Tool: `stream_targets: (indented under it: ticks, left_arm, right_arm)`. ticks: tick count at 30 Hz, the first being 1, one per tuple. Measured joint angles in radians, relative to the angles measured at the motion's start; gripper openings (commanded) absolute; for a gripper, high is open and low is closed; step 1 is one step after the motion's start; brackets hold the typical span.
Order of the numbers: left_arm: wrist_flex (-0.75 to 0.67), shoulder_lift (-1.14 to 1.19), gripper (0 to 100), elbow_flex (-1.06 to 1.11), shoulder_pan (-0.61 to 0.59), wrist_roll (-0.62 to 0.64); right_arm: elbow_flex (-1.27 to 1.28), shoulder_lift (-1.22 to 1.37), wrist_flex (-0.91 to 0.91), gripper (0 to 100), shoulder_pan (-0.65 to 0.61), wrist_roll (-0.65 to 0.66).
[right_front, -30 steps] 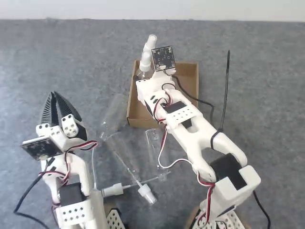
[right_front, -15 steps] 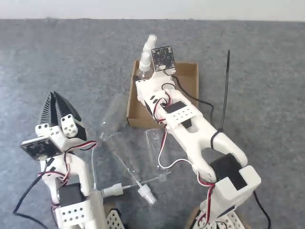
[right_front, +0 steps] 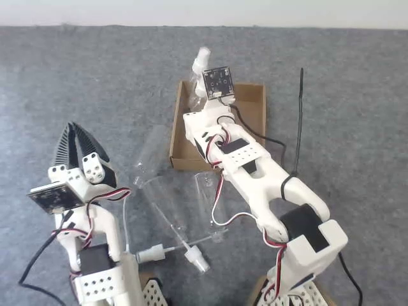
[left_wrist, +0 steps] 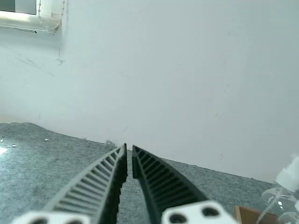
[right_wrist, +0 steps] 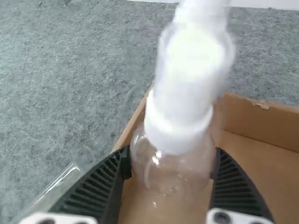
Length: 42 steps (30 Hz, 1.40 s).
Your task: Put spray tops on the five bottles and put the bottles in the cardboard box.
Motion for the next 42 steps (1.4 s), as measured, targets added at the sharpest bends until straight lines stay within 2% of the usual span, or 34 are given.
stream_targets:
  ticks: [10,29,36,42]
  left_arm:
    - [0.0,0.0,1,0.0,0.0,0.0]
    - [0.0,0.0,2,0.0,0.0,0.0]
    - [0.0,0.0,2,0.0,0.0,-0.003]
    - [0.0,0.0,2,0.0,0.0,-0.003]
  right_arm:
    - [0.0,0.0,0.0,23.1,-0.002,0.048]
    - [0.0,0.0,0.04,23.5,-0.002,0.051]
    - [0.0,0.0,0.051,39.2,-0.023,0.051]
    - [0.0,0.0,0.114,40.3,-0.041,0.051]
